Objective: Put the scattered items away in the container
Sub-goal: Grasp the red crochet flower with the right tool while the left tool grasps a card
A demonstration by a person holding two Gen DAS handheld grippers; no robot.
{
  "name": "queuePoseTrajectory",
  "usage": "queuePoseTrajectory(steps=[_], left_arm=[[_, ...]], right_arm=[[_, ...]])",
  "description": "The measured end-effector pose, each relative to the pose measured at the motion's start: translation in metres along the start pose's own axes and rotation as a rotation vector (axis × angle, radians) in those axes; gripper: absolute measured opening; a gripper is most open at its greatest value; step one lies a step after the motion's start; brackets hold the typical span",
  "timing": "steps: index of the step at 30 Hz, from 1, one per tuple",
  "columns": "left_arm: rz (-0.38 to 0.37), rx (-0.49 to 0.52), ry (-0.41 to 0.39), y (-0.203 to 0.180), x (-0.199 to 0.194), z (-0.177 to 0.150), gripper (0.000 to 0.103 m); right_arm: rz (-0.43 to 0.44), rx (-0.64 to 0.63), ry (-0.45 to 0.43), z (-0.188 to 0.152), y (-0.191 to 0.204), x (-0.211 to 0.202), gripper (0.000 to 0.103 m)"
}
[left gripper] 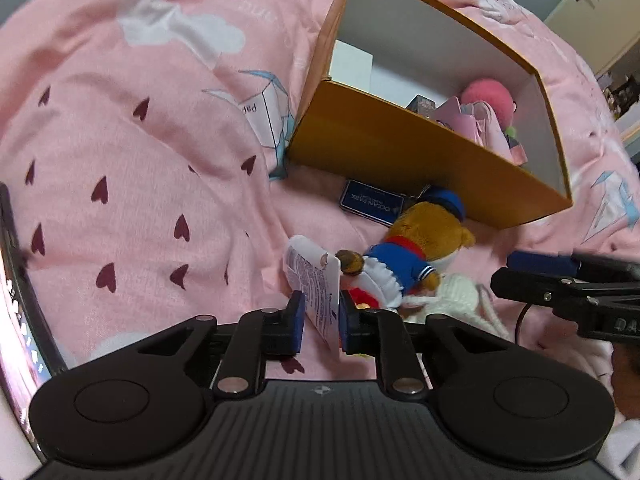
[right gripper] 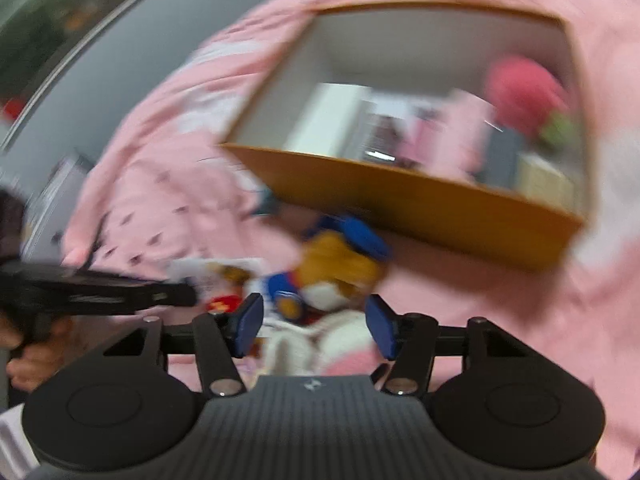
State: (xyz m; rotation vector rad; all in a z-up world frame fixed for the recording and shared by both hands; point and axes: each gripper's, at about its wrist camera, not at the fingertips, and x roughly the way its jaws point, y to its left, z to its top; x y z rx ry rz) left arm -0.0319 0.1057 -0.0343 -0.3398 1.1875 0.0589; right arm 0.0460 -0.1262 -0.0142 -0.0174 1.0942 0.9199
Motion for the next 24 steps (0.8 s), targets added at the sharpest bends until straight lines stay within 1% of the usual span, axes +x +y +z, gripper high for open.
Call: queuePoseTrajectory(steps=[1, 5, 7, 10, 13, 15, 19, 21, 23, 24], left_arm=[[0.007, 0.007, -0.009, -0.002, 0.000, -0.001, 0.018], [0.041, 0.040, -0.045, -0.005, -0.003, -0.003, 0.007], [0.059, 0.053, -0.067, -0.006, -0.007, -0.003, 0.006], [0.088, 0.080, -0.093, -0.007, -0.009, 0.000, 0.006], [0.069, 0.057, -0.090, -0.001, -0.005, 0.002, 0.006], [0.057, 0.046, -0.092, 0.002, -0.005, 0.002, 0.006], [0.038, 0.031, -0.088, 0.006, -0.001, 0.002, 0.006], [0.027, 0.025, -0.085, 0.008, 0.000, 0.002, 0.006], [0.019, 0.023, -0.082, 0.009, 0.001, 0.001, 0.006], [0.017, 0.022, -0.080, 0.009, 0.002, 0.001, 0.006]], right_arm=[[0.022, -0.051, 0.012, 0.002, 0.008, 0.005, 0.051], [0.089, -0.222, 0.074, 0.007, 0.037, 0.027, 0.042], [0.110, -0.291, 0.096, 0.008, 0.049, 0.038, 0.040], [0.141, -0.354, 0.146, 0.010, 0.061, 0.057, 0.040], [0.135, -0.388, 0.200, 0.009, 0.067, 0.076, 0.040], [0.117, -0.399, 0.216, 0.010, 0.068, 0.084, 0.040], [0.124, -0.414, 0.253, 0.011, 0.072, 0.097, 0.040], [0.114, -0.421, 0.270, 0.010, 0.073, 0.103, 0.040], [0.094, -0.427, 0.277, 0.010, 0.074, 0.109, 0.034], [0.086, -0.430, 0.277, 0.009, 0.075, 0.110, 0.034]])
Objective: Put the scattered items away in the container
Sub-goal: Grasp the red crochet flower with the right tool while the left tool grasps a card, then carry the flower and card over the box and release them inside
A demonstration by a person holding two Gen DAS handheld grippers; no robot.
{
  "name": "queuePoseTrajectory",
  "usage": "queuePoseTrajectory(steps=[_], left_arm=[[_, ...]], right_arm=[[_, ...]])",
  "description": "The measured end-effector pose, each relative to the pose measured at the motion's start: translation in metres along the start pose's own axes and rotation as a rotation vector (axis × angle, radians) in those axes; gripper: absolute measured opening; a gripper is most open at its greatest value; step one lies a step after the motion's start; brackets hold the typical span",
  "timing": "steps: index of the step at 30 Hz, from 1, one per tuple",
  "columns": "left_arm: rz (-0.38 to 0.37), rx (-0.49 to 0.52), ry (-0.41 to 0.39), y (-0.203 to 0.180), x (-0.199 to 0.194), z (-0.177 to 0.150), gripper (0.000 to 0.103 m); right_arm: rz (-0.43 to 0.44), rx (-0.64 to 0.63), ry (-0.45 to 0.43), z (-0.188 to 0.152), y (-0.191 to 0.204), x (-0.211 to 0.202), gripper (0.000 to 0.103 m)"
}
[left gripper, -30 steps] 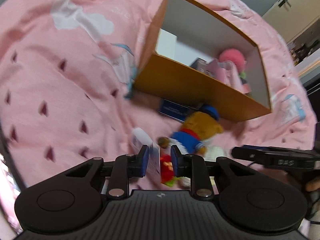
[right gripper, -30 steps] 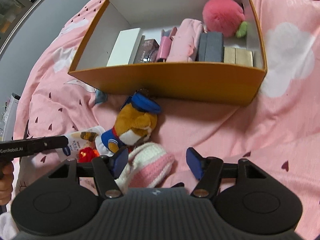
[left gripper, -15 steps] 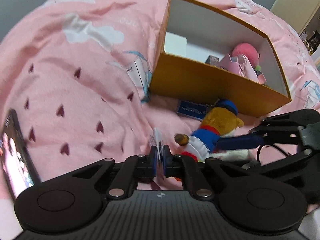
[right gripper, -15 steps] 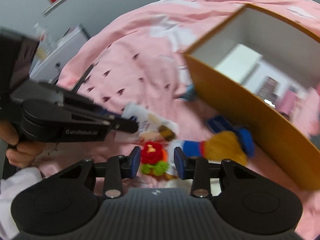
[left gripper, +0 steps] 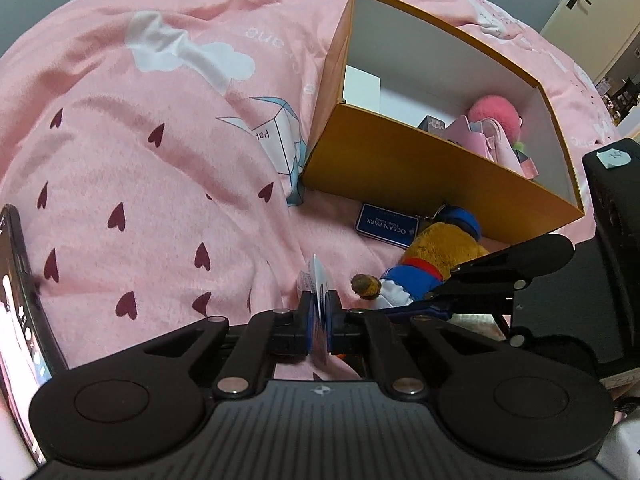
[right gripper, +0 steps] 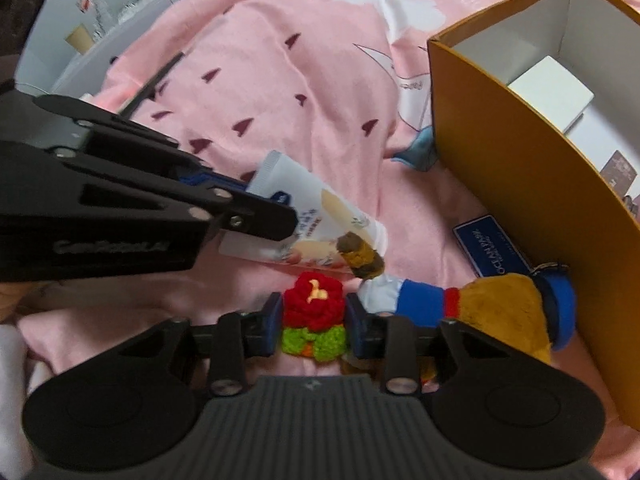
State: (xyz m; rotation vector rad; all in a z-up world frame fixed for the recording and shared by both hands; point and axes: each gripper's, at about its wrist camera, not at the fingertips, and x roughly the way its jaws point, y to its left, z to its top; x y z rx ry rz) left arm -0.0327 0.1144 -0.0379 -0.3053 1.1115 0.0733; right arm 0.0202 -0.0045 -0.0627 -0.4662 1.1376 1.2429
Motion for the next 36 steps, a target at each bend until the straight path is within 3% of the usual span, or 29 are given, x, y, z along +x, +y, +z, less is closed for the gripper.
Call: queuePoseTrajectory(steps=[6, 11, 19, 27, 36], left_arm=[[0.000, -0.004, -0.008, 0.001, 0.001, -0.001, 0.007], [0.015, -0.005, -0.026, 0.000, 0.001, -0.002, 0.007], [0.037, 0.009, -0.114, -0.003, -0.023, 0.005, 0.005], [-0.006, 0.053, -0.208, -0.017, -0.060, 0.031, 0.005], [-0.076, 0.139, -0.321, -0.047, -0.087, 0.082, 0.005]], right_arm=[[-0.015, 0.018, -0.034, -0.006, 0.000, -0.018, 0.032], [-0.005, 0.112, -0.126, -0.013, -0.011, -0.056, 0.032], [-0.137, 0.251, -0.286, -0.030, -0.036, -0.112, 0.032], [-0.208, 0.344, -0.365, -0.049, -0.057, -0.141, 0.032], [-0.226, 0.392, -0.525, -0.058, -0.066, -0.181, 0.032]])
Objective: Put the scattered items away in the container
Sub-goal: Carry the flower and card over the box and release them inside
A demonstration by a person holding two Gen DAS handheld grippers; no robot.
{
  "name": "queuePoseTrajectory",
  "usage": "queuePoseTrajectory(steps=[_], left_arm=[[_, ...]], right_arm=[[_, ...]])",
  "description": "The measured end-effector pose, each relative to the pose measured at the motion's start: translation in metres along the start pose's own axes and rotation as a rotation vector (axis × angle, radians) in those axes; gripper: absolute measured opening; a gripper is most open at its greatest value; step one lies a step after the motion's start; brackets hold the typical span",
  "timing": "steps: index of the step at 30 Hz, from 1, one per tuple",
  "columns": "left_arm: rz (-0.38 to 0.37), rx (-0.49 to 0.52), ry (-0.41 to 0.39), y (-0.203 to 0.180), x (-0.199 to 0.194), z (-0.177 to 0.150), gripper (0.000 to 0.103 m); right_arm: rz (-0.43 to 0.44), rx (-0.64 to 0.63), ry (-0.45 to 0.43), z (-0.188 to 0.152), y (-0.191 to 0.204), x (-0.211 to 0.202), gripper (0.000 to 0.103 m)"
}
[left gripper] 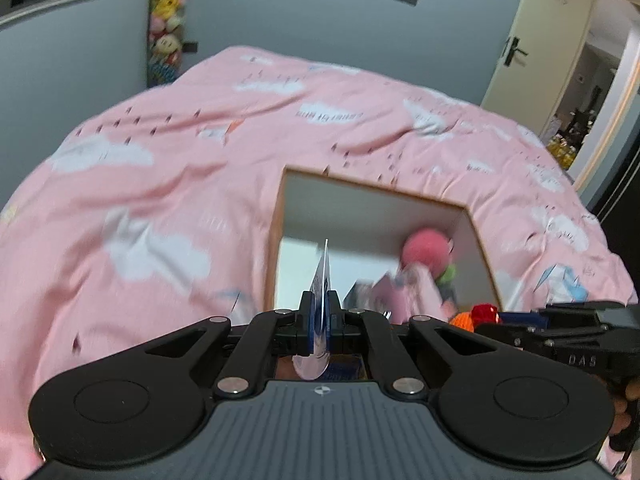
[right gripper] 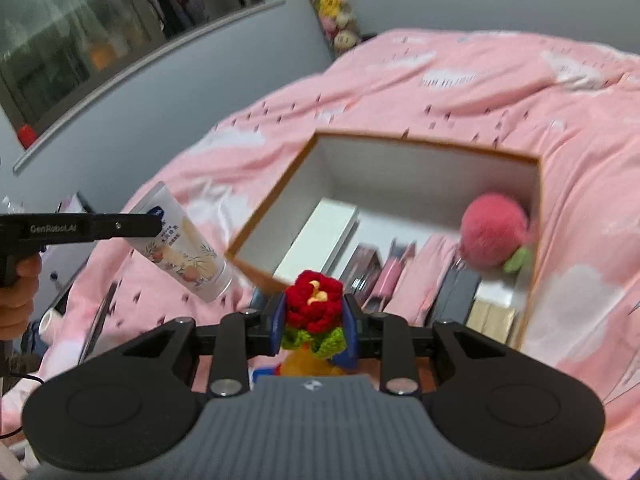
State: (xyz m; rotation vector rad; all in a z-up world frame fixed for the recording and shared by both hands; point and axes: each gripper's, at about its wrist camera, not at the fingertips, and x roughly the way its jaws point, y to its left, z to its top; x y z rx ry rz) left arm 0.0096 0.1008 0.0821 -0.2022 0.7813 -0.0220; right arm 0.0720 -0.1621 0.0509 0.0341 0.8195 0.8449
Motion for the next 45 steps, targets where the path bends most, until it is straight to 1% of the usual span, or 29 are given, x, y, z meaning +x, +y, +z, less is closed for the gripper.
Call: queuePoseTrajectory(steps=[4, 7, 12, 14, 17, 19, 21, 25, 27, 32, 36, 39, 41, 44, 45], left_arm=[[-0.051, 0.030, -0.030, -0.015, 0.015, 0.020, 0.005], [-0.050, 0.022, 0.007, -0.021, 0.049, 0.029, 0.005], [-0.026, 0.014, 0.102, -0.020, 0.099, 0.022, 0.005], [-0.042, -0.003, 0.132, -0.016, 0.111, 0.016, 0.005], [-0.032, -0.002, 0.159, -0.015, 0.125, 0.011, 0.005], [-0.020, 0.008, 0.171, -0.017, 0.130, 0.008, 0.005], [-0.004, 0.033, 0.174, -0.021, 0.134, 0.006, 0.005], [-0.010, 0.049, 0.198, -0.027, 0.142, 0.002, 0.005], [0.002, 0.062, 0.204, -0.030, 0.146, -0.003, 0.005], [-0.010, 0.058, 0.226, -0.031, 0.150, -0.009, 0.006], [-0.037, 0.031, 0.236, -0.028, 0.152, -0.010, 0.007], [-0.038, 0.021, 0.229, -0.027, 0.150, -0.011, 0.008], [-0.052, 0.008, 0.224, -0.025, 0.147, -0.011, 0.016], [-0.061, -0.013, 0.205, -0.021, 0.141, -0.010, 0.025], [-0.062, -0.021, 0.198, -0.020, 0.138, -0.010, 0.026]], right_arm=[[-0.024, 0.030, -0.051, 0.009, -0.010, -0.009, 0.032], [-0.084, 0.056, -0.069, 0.015, -0.020, -0.008, 0.032], [-0.144, 0.120, -0.073, 0.018, -0.042, -0.005, 0.032], [-0.167, 0.130, -0.064, 0.018, -0.049, -0.001, 0.032], [-0.212, 0.118, -0.056, 0.019, -0.057, 0.004, 0.032], [-0.254, 0.096, -0.055, 0.021, -0.061, 0.007, 0.032], [-0.279, 0.083, -0.052, 0.024, -0.067, 0.011, 0.032], [-0.290, 0.063, -0.030, 0.030, -0.080, 0.026, 0.032], [-0.297, 0.041, -0.015, 0.032, -0.082, 0.035, 0.032], [-0.378, -0.079, 0.033, 0.033, -0.079, 0.057, 0.032], [-0.450, -0.183, 0.079, 0.033, -0.073, 0.071, 0.032], [-0.477, -0.214, 0.120, 0.032, -0.072, 0.080, 0.032], [-0.485, -0.221, 0.138, 0.032, -0.073, 0.084, 0.032], [-0.495, -0.228, 0.156, 0.031, -0.072, 0.087, 0.033], [-0.495, -0.229, 0.162, 0.031, -0.072, 0.088, 0.033]])
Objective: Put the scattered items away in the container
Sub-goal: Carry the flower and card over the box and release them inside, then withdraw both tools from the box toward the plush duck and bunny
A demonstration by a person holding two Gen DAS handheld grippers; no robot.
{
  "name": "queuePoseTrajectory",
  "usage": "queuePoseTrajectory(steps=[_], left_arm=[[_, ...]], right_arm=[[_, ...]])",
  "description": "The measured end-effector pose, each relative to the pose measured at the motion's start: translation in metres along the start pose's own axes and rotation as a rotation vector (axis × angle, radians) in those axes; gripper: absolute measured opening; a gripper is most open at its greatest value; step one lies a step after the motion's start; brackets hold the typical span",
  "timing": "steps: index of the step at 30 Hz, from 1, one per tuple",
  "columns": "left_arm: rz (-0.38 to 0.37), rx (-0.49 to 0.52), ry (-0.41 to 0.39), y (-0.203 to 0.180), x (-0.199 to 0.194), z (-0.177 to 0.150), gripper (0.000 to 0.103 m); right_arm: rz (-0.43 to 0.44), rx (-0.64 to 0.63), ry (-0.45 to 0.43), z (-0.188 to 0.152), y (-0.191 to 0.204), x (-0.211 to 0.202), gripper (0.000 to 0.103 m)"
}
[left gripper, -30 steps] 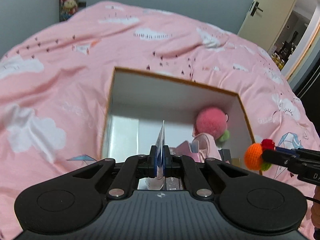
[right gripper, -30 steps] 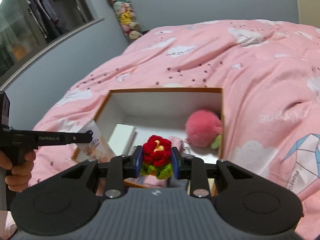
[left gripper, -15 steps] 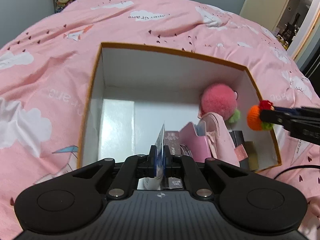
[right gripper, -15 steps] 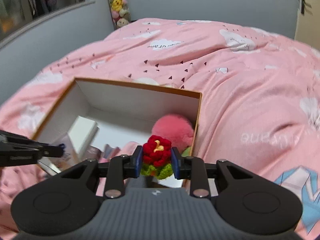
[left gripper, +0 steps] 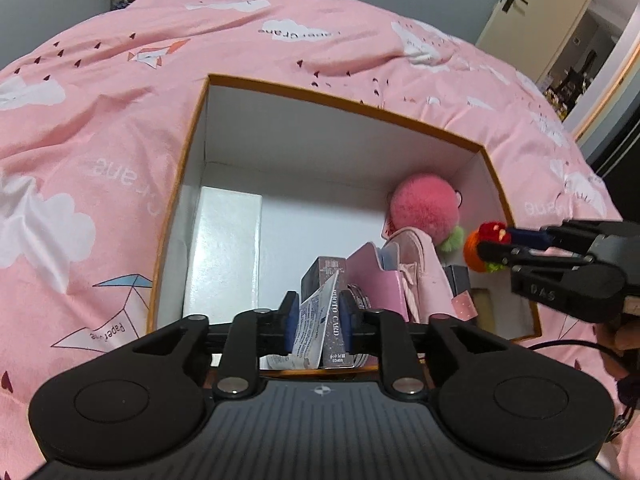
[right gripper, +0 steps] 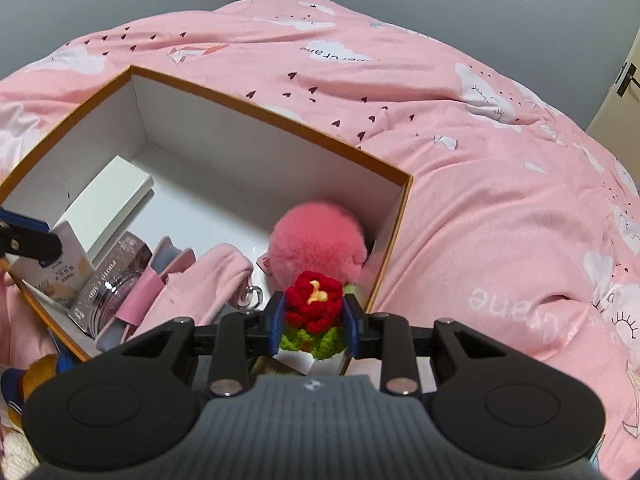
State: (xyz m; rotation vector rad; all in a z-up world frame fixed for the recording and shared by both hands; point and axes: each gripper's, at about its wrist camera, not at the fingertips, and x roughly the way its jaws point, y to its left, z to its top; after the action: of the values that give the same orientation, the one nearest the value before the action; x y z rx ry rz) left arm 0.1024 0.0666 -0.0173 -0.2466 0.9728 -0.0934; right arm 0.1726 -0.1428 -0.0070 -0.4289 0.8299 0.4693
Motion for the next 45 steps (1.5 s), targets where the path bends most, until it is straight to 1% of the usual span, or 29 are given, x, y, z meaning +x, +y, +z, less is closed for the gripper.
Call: queuePoseTrajectory(steps=[2, 4, 9, 12, 13, 14, 16, 22, 24, 26, 28, 30, 32, 34, 36, 38, 40, 41, 45], left_arm=[[-0.005, -0.015, -0.014, 0.002, -0.004, 0.000, 0.031], [-0.012, -0.029, -0.025, 0.004, -0.007, 0.000, 0.034], [-0.015, -0.053, -0.041, 0.008, -0.013, -0.001, 0.037], [-0.020, -0.069, -0.041, 0.010, -0.014, -0.003, 0.039], [-0.021, -0.073, -0.040, 0.011, -0.014, -0.004, 0.040], [-0.022, -0.077, -0.039, 0.011, -0.015, -0.004, 0.043], [-0.025, -0.080, -0.040, 0.012, -0.016, -0.005, 0.047], [-0.020, -0.080, -0.057, 0.012, -0.024, -0.009, 0.048], [-0.015, -0.077, -0.064, 0.012, -0.026, -0.011, 0.048], [-0.005, -0.064, -0.076, 0.011, -0.030, -0.014, 0.048], [0.003, -0.047, -0.089, 0.010, -0.035, -0.018, 0.048], [0.003, -0.030, -0.100, 0.007, -0.041, -0.022, 0.048], [0.002, -0.003, -0.109, 0.003, -0.050, -0.027, 0.048], [0.005, 0.036, -0.117, -0.003, -0.061, -0.032, 0.048], [0.007, 0.089, -0.131, -0.010, -0.072, -0.040, 0.048], [0.011, 0.136, -0.135, -0.017, -0.080, -0.049, 0.048], [0.009, 0.166, -0.120, -0.021, -0.084, -0.059, 0.049], [0.003, 0.178, -0.097, -0.022, -0.083, -0.064, 0.049], [-0.003, 0.188, 0.041, -0.024, -0.069, -0.081, 0.049]], right_arm=[[-0.002, -0.004, 0.011, 0.000, 0.002, 0.002, 0.033], [-0.005, -0.006, 0.020, -0.001, 0.003, 0.002, 0.033], [-0.007, -0.006, 0.026, -0.004, 0.005, -0.001, 0.034], [-0.006, -0.008, 0.024, -0.005, 0.007, -0.003, 0.036], [-0.003, -0.007, 0.022, -0.005, 0.007, -0.003, 0.039], [0.000, -0.005, 0.019, -0.005, 0.007, -0.004, 0.041], [-0.002, -0.007, 0.016, -0.006, 0.008, -0.005, 0.041], [0.000, 0.018, -0.001, -0.010, 0.010, -0.018, 0.042], [0.015, 0.047, -0.010, -0.014, 0.008, -0.026, 0.045], [0.030, 0.086, -0.027, -0.019, 0.007, -0.036, 0.062], [0.055, 0.124, -0.053, -0.024, 0.006, -0.047, 0.067], [0.101, 0.170, -0.080, -0.029, 0.004, -0.059, 0.072], [0.144, 0.209, -0.112, -0.032, 0.003, -0.069, 0.081], [0.169, 0.240, -0.149, -0.036, 0.003, -0.079, 0.089], [0.178, 0.260, -0.177, -0.040, 0.004, -0.088, 0.091], [0.176, 0.273, -0.182, -0.044, 0.007, -0.092, 0.093], [0.169, 0.287, -0.162, -0.048, 0.010, -0.093, 0.093], [0.178, 0.296, -0.143, -0.050, 0.012, -0.093, 0.094], [0.257, 0.321, -0.070, -0.064, 0.025, -0.086, 0.094]])
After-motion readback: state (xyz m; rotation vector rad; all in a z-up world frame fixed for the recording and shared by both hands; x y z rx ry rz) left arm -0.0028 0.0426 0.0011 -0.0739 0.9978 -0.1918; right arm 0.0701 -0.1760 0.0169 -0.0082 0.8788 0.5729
